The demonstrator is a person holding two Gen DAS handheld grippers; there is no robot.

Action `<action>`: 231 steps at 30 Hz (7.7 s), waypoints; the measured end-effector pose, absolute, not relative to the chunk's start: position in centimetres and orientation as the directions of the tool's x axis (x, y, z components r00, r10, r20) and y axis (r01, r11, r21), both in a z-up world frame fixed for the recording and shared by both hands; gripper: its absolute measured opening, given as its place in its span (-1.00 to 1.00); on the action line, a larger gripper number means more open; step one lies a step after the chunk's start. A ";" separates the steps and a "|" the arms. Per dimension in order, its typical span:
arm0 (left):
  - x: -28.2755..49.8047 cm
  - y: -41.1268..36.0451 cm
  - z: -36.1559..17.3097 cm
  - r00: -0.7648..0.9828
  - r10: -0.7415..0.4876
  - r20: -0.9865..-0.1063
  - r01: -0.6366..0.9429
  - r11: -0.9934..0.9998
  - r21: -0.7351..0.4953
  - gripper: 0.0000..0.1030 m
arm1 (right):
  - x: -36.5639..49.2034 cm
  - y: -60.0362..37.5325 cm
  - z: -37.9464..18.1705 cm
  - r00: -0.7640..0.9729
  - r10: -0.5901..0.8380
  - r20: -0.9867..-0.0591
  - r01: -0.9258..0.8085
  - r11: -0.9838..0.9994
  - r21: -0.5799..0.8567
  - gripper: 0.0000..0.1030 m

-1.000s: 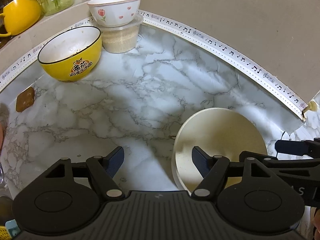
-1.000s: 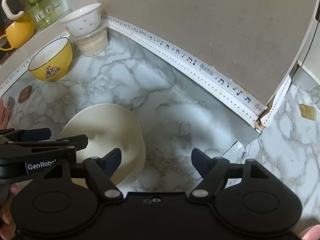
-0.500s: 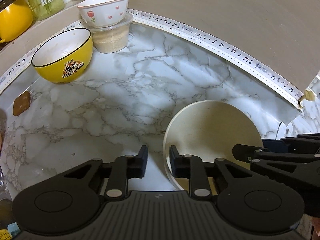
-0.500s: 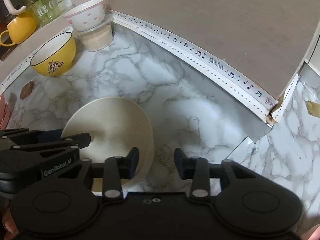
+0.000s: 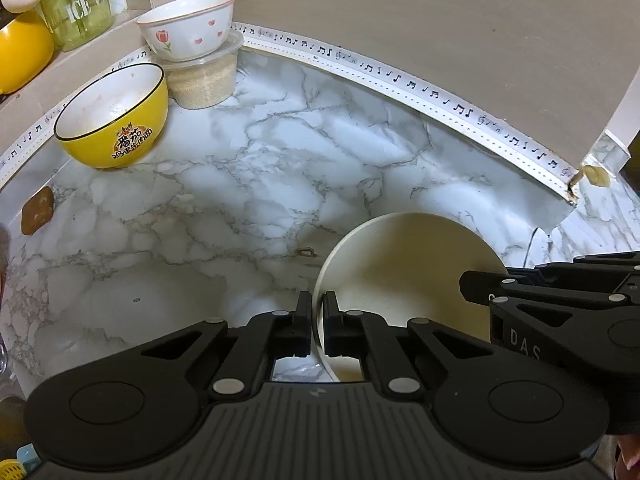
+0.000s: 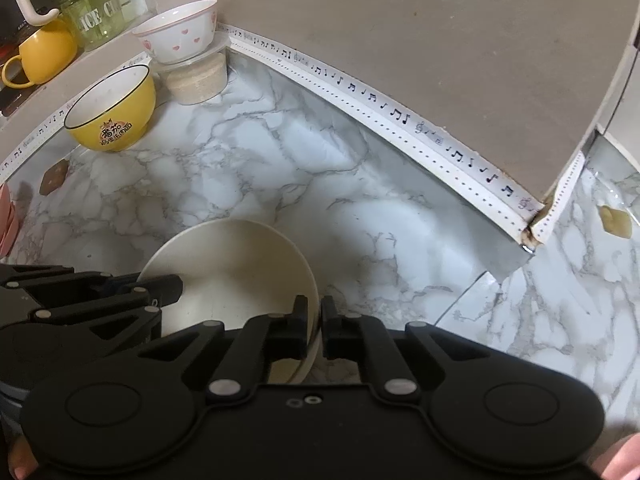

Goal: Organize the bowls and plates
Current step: 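Lift the cream bowl and carry it over the pink-handled pot, then lower the cream bowl into the pot and open both grippers, then move both open grippers to the steel bowl rim holding the nested pot, then close both grippers on the steel bowl rim, then lift the nested steel bowl stack and carry it toward the stove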

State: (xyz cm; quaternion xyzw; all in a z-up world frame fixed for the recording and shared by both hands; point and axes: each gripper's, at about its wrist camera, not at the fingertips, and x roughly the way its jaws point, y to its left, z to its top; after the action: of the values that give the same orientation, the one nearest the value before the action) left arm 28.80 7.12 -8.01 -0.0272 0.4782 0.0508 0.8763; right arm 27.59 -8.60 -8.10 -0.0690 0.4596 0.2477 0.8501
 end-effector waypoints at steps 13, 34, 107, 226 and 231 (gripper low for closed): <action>25.0 6.2 -2.5 0.578 0.033 -0.815 -0.072 0.997 -0.011 -0.91 | 24.0 -10.5 -3.2 0.487 0.375 -0.789 -0.497 0.862 0.102 -0.87; 15.1 4.6 1.4 0.582 0.004 -0.813 -0.016 1.000 -0.006 -0.91 | 14.2 -14.0 1.1 0.510 0.397 -0.763 -0.510 0.854 0.103 -0.86; 7.8 4.2 0.3 0.632 -0.079 -0.771 0.048 0.997 -0.062 -0.83 | 7.4 -16.5 -0.8 0.511 0.482 -0.712 -0.544 0.822 0.166 0.12; 6.6 -1.2 -3.2 0.697 -0.105 -0.710 0.042 0.994 -0.105 -0.63 | 10.0 -26.5 -5.2 0.589 0.475 -0.654 -0.534 0.836 0.125 -0.69; 8.5 -5.0 -1.9 0.701 -0.169 -0.693 0.142 0.985 -0.097 -0.63 | 9.9 -30.6 -4.3 0.649 0.430 -0.627 -0.452 0.882 0.138 -0.69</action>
State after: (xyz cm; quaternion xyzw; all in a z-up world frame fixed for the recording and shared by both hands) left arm 8.47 -5.04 -1.87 -0.0182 0.3776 -0.0844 0.9219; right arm 9.87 -30.55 -4.31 -0.0155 0.3414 0.2429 0.9079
